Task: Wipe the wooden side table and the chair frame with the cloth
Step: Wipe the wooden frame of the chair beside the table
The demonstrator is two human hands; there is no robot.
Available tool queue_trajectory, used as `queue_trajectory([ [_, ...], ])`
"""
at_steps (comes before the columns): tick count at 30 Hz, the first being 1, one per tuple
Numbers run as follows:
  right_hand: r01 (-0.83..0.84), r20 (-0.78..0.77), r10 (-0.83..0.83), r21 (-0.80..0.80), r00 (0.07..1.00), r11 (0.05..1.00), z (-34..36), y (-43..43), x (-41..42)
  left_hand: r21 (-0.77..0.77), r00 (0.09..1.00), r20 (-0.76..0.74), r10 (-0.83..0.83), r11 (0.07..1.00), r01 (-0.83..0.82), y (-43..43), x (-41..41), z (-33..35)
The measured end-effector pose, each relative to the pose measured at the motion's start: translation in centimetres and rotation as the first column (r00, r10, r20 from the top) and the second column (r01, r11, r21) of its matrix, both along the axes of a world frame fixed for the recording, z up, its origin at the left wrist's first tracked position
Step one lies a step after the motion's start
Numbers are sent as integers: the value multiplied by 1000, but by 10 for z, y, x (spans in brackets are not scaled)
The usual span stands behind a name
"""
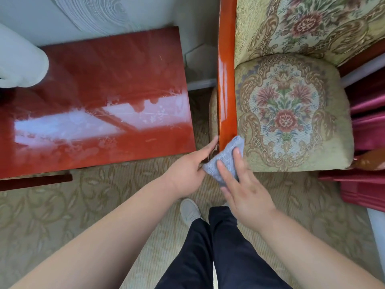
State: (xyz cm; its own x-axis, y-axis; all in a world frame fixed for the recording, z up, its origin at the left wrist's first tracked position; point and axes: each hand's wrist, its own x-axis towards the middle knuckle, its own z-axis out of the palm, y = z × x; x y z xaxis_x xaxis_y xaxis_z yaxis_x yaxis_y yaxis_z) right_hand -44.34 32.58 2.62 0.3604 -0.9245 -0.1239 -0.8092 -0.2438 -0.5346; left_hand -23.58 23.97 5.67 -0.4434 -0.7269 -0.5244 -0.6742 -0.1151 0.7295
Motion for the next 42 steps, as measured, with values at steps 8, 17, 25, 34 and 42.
queue_trajectory([
  [8, 19, 64, -14, -82, 998, 996, 24, -118, -2, -53, 997, -58, 56, 997, -59, -8, 6, 1],
  [17, 123, 92, -128, 60, 987, 991, 43, -96, 9, -108, 853, -224, 471, 858, -502, -26, -20, 3],
  [25, -26, -39, 21, -133, 999, 991, 24, -212, -12, -189, 791, -228, 568, 771, -609, -63, -42, 11],
  [34, -256, -323, 104, -475, 941, 842, 56, -377, -27, -534, 885, 134, 447, 784, -316, -123, -104, 16],
  [42, -382, -379, 197, -511, 904, 770, 79, -418, -56, -534, 813, 308, 494, 797, -282, -150, -134, 19],
])
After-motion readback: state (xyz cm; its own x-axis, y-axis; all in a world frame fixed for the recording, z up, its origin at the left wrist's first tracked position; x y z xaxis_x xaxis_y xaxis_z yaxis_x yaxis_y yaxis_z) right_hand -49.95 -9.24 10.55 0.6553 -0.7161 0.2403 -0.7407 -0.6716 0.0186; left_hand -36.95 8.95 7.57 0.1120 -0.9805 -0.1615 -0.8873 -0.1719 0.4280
